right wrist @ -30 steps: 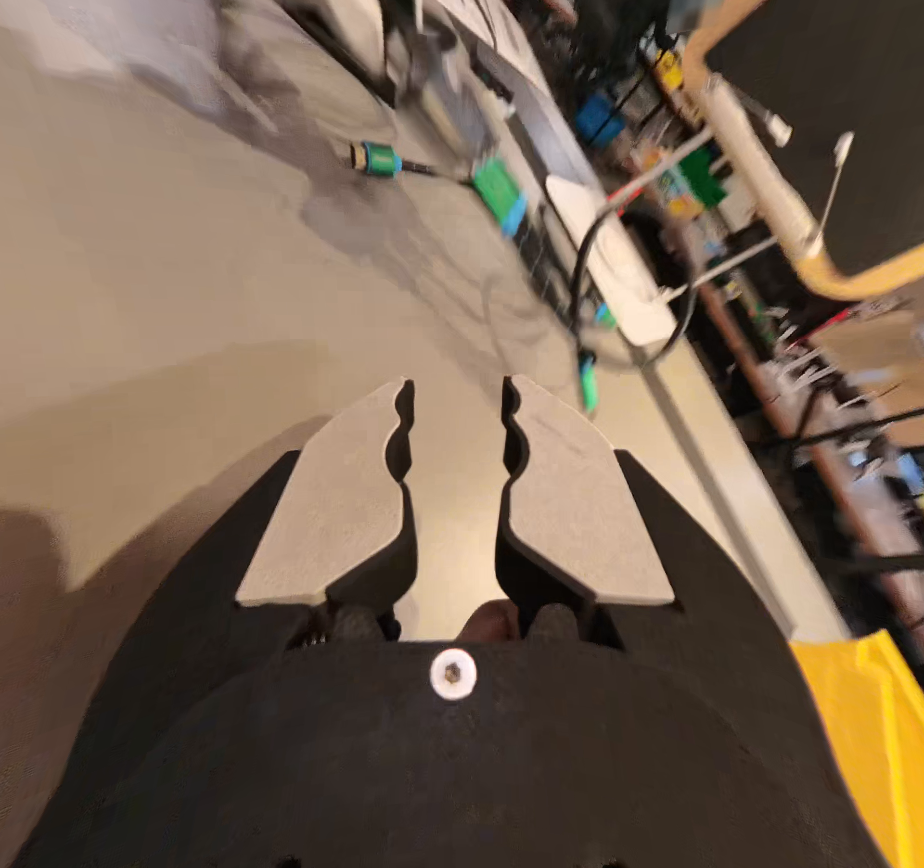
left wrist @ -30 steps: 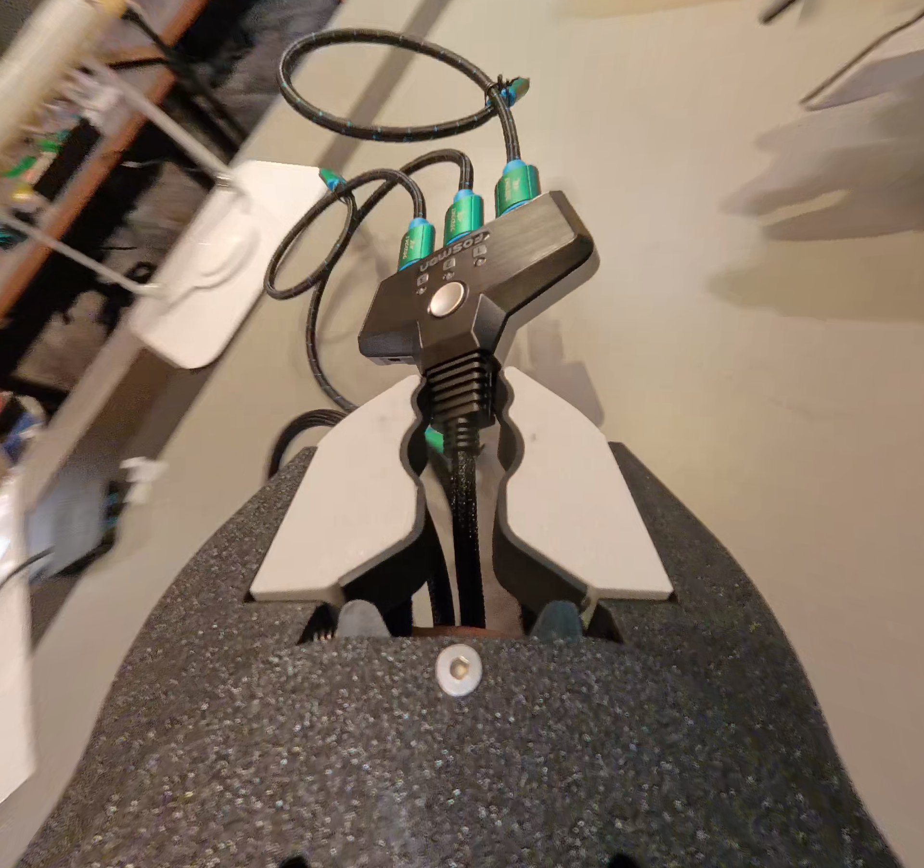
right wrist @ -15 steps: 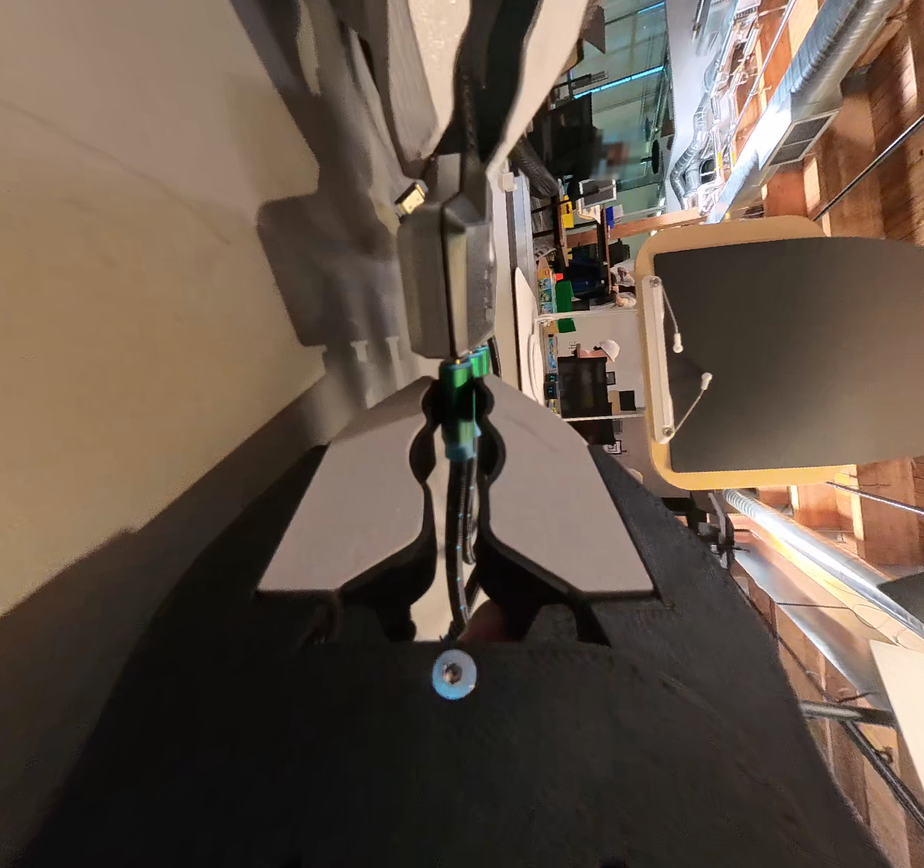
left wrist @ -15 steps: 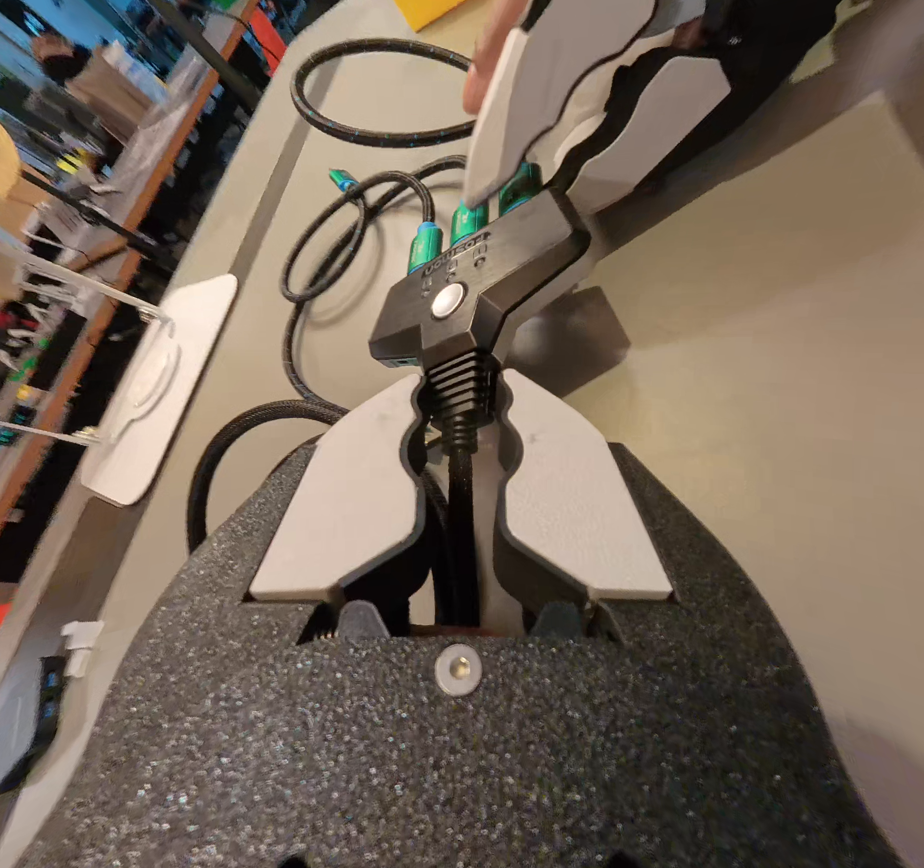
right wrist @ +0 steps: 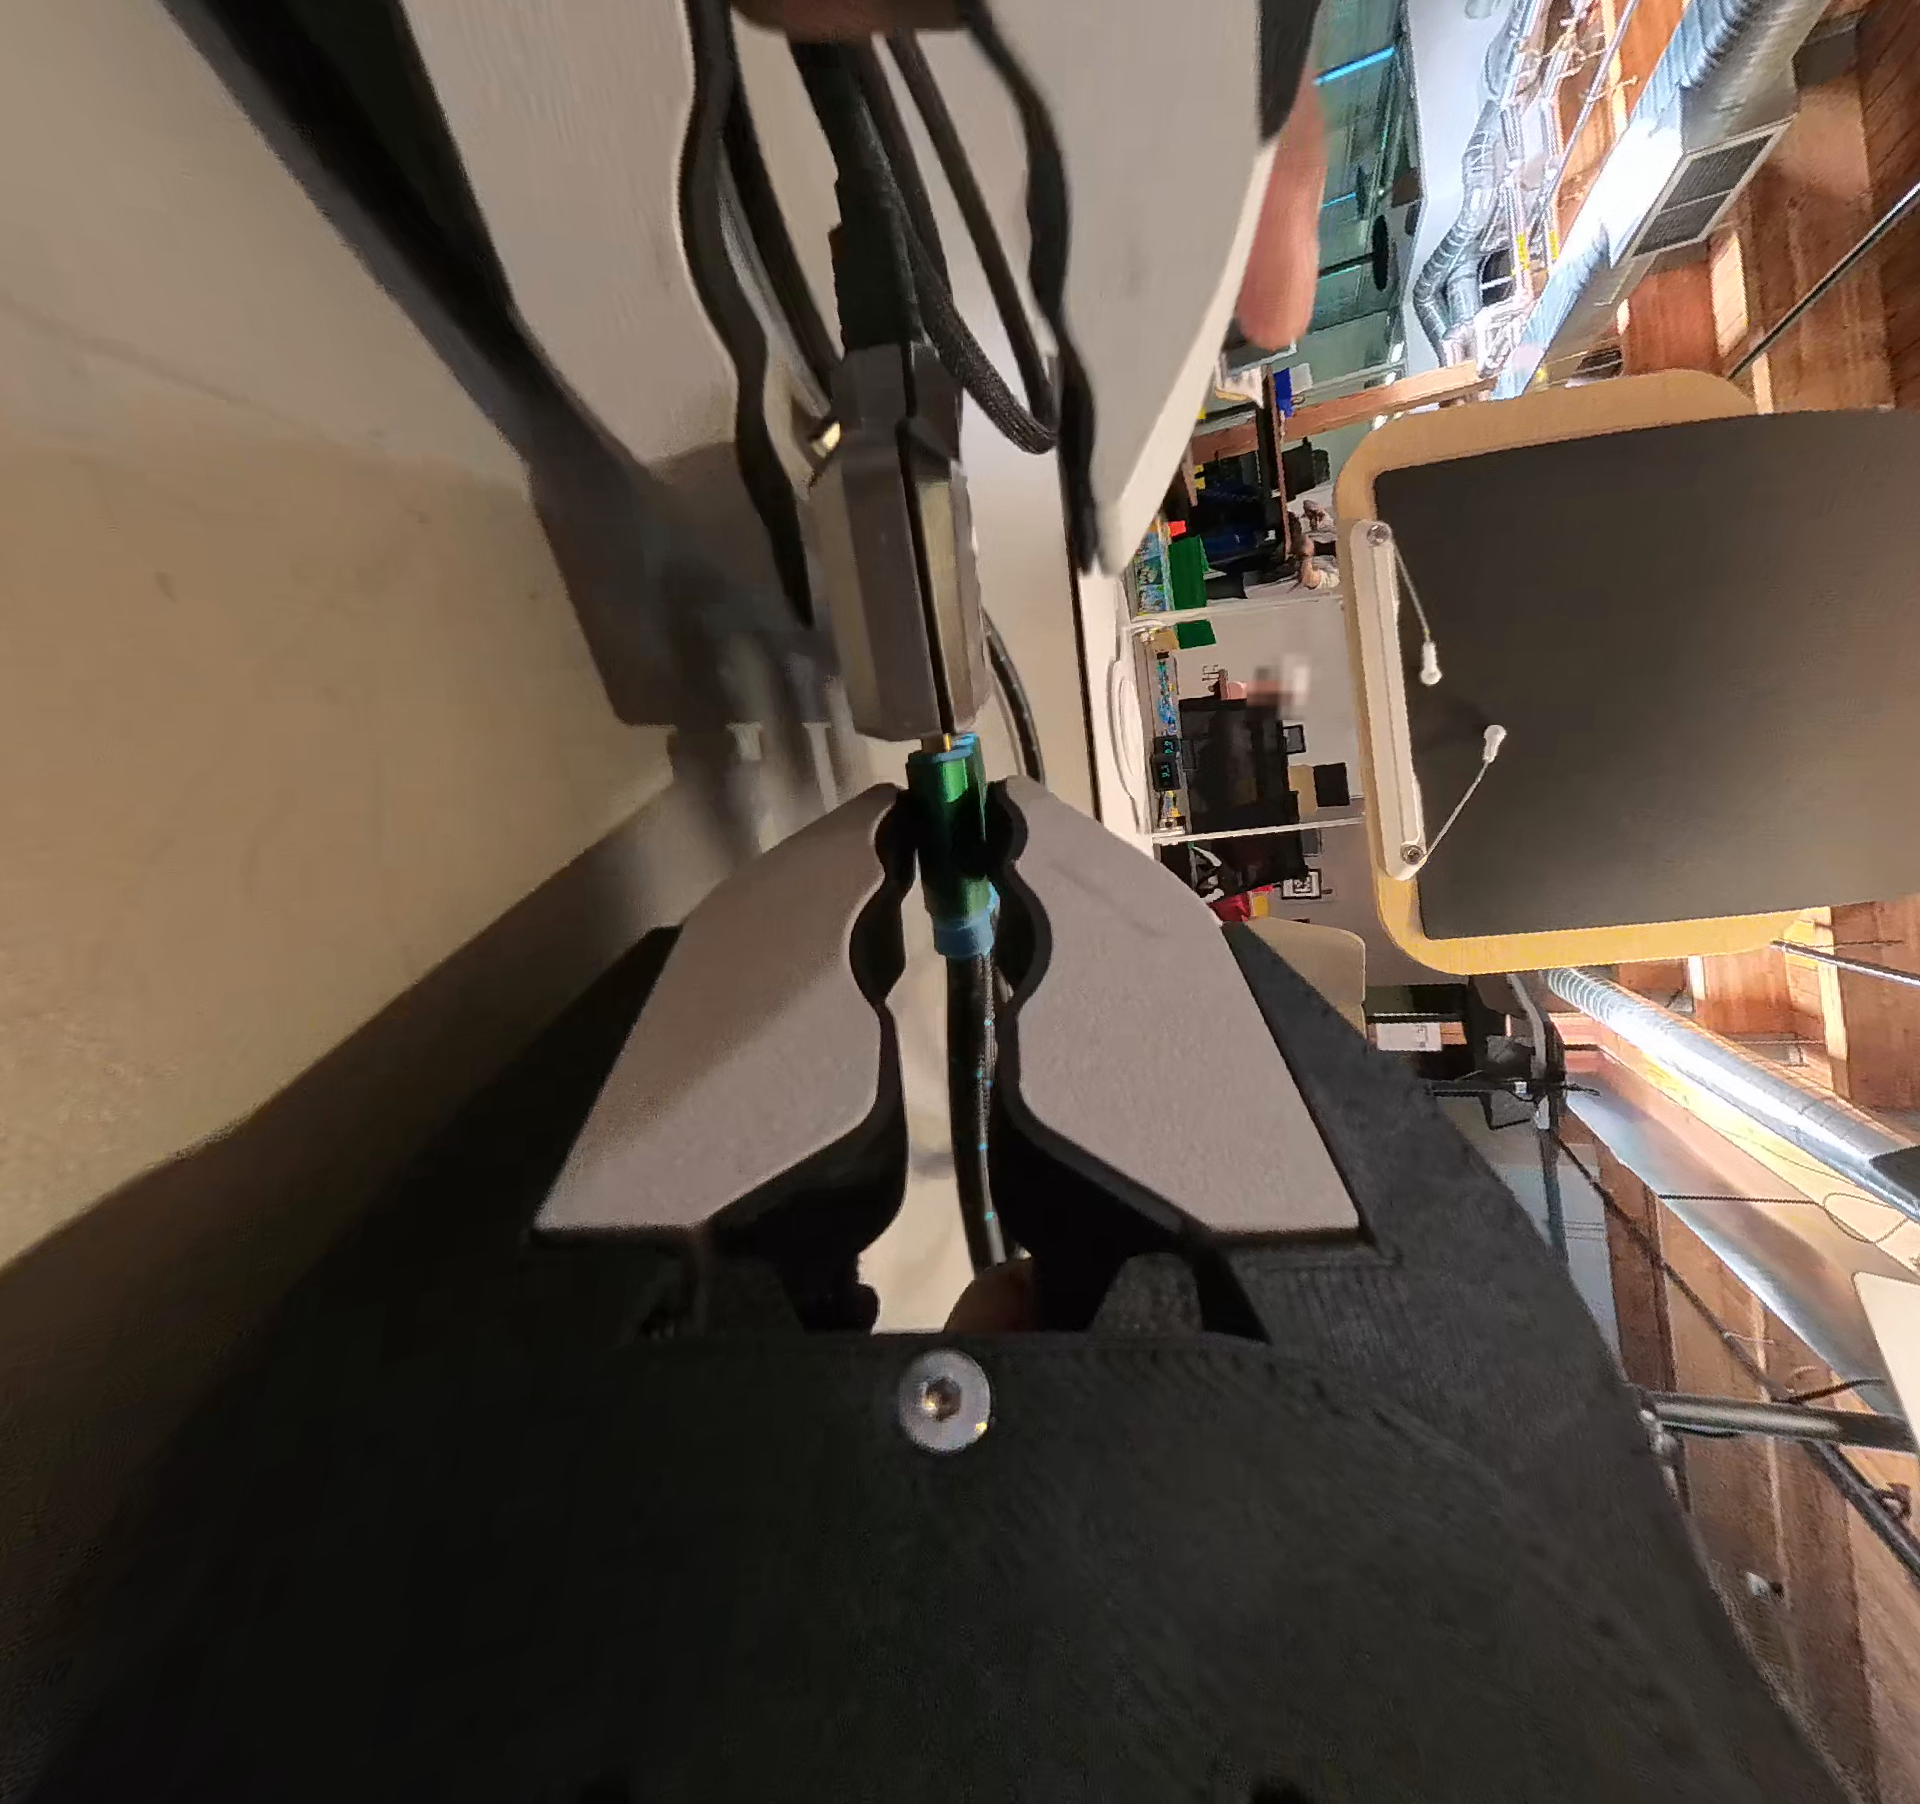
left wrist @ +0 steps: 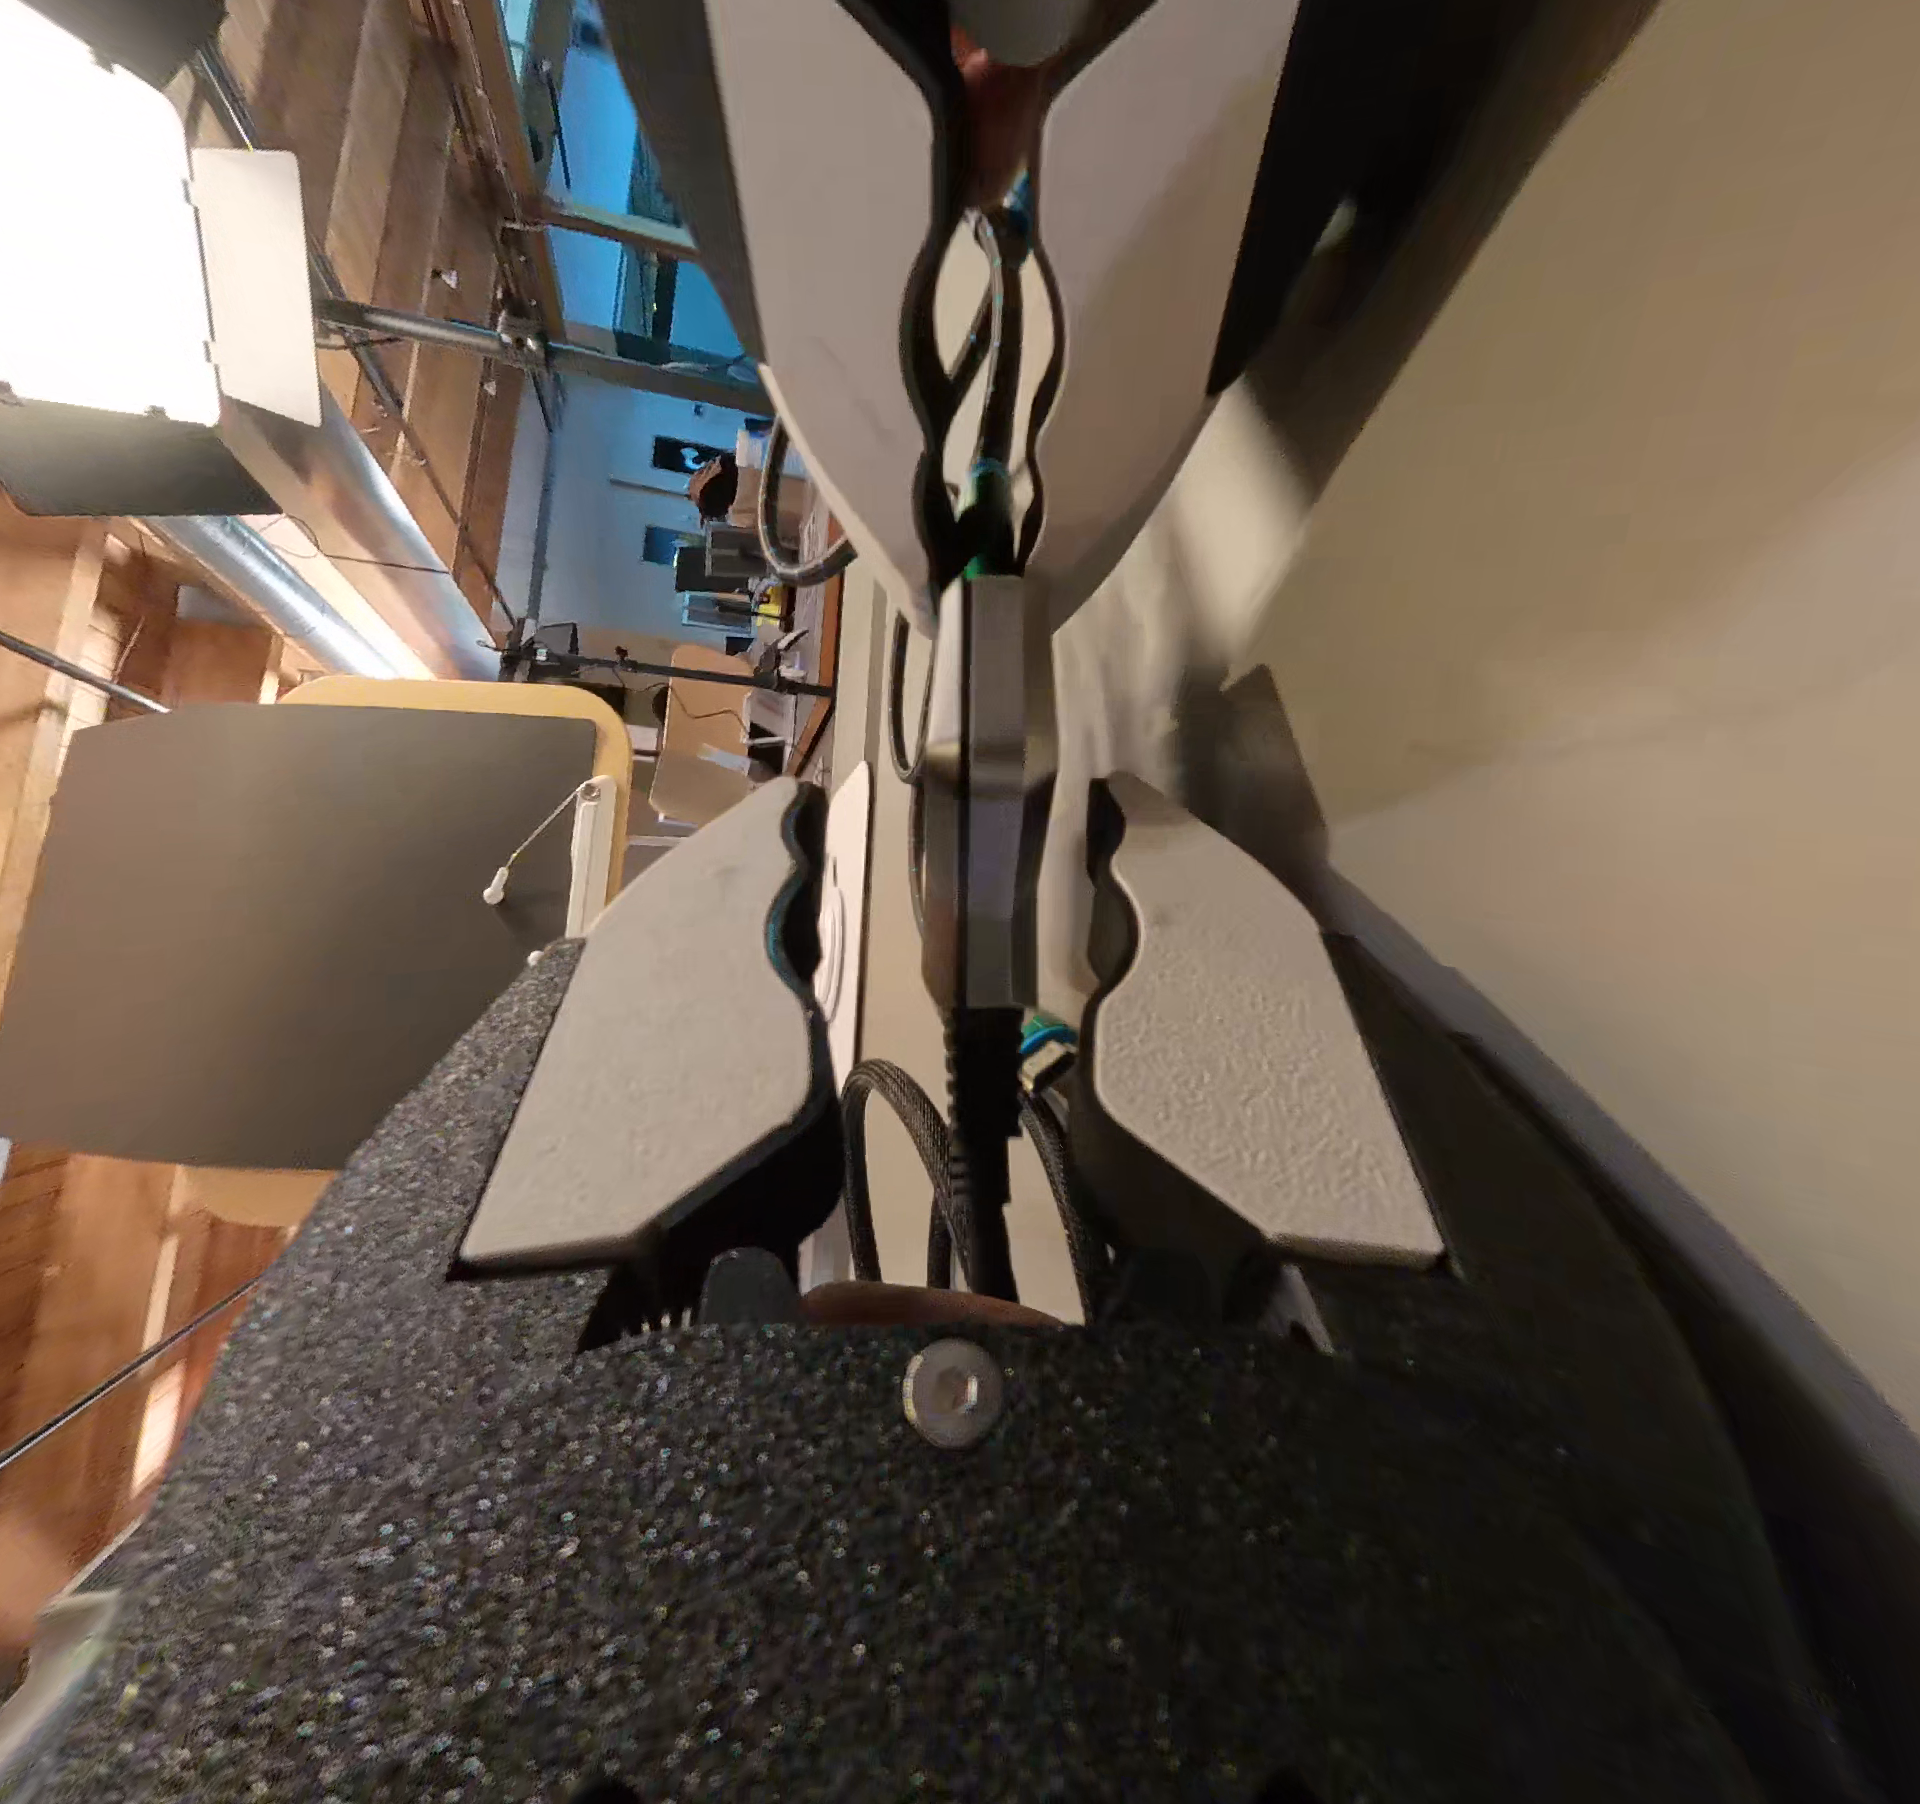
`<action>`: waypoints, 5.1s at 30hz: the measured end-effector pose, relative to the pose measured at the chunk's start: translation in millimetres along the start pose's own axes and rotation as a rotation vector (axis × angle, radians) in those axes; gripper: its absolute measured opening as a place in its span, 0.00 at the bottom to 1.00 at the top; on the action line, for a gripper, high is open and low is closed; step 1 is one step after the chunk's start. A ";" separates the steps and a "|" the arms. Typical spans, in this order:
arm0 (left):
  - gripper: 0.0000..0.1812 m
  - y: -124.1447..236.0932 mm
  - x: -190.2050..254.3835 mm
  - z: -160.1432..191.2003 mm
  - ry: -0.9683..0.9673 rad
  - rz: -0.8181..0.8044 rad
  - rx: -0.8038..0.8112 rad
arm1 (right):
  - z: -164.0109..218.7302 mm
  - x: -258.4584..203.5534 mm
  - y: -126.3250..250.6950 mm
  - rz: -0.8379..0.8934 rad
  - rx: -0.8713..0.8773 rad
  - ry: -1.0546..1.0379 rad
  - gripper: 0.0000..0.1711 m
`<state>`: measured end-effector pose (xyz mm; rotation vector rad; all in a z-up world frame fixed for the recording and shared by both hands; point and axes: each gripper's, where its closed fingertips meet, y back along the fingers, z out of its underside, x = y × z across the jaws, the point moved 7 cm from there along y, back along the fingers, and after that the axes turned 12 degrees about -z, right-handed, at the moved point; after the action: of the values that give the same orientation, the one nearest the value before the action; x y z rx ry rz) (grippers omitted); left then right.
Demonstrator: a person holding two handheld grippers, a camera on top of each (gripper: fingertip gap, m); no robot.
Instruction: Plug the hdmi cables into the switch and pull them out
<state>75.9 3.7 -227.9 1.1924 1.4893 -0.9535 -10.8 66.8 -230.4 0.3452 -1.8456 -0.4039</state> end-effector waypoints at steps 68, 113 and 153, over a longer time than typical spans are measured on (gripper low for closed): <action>0.12 6.4 0.2 25.9 0.084 0.027 -0.215 | 172.5 80.7 214.1 0.193 -0.506 -0.597 0.14; 0.13 14.1 9.2 6.2 0.067 0.055 -0.093 | -15.1 -4.8 -15.9 -0.123 0.106 0.018 0.07; 0.12 37.3 -34.8 35.5 0.380 -0.112 -0.049 | 64.0 8.0 29.2 0.060 -0.090 -0.171 0.07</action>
<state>121.6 -29.7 -202.2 1.3162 1.8851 -0.7857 -75.2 96.1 -228.8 0.1979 -1.9914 -0.4853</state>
